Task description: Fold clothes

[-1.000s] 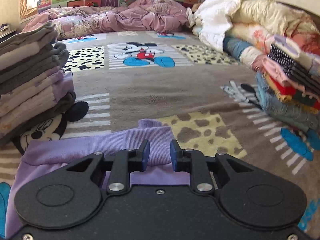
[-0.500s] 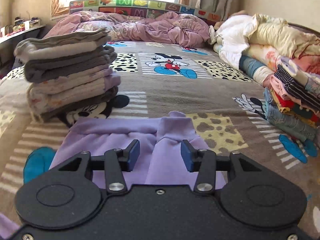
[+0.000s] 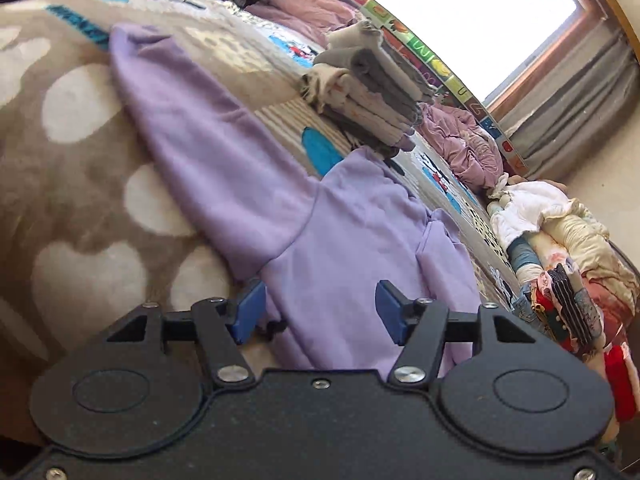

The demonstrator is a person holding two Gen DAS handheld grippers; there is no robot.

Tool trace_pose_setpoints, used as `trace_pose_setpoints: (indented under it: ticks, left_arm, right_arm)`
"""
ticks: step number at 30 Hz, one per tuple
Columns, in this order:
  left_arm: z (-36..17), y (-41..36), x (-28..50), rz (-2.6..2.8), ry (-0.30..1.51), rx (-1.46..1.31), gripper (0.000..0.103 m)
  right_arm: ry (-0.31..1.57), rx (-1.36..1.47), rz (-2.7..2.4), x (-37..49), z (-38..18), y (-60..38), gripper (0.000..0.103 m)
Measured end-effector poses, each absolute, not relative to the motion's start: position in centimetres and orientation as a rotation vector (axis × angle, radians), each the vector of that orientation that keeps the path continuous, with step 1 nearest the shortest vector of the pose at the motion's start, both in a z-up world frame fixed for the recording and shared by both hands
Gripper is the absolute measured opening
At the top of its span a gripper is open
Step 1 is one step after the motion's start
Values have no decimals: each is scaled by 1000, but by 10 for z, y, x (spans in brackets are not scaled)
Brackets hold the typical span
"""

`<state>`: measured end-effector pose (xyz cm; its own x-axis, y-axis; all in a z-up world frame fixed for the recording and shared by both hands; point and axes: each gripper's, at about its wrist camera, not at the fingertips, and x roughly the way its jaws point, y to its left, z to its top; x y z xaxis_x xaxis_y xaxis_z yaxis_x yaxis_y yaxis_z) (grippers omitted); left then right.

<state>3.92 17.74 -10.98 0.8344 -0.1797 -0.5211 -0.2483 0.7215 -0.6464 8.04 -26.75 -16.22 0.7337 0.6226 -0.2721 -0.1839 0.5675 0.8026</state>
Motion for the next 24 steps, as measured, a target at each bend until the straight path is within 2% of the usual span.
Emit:
trace_pose_setpoints:
  ticks: [4, 11, 13, 16, 18, 24]
  left_arm:
    - [-126, 181, 34, 6, 628, -895, 60]
    - [-132, 158, 33, -23, 662, -889, 58]
    - [-127, 158, 33, -4, 654, -860, 57]
    - [-127, 180, 32, 55, 610, -875, 57]
    - [-130, 201, 33, 99, 583, -904, 53]
    - [-132, 248, 48, 174, 480, -959, 53]
  right_arm:
    - [636, 801, 534, 73, -161, -248, 71]
    - [675, 588, 528, 52, -149, -204, 71]
    - [667, 541, 506, 49, -145, -201, 65]
    - [621, 457, 453, 39, -137, -204, 64]
    - [567, 389, 429, 33, -131, -205, 64]
    - [435, 202, 453, 28, -117, -191, 66]
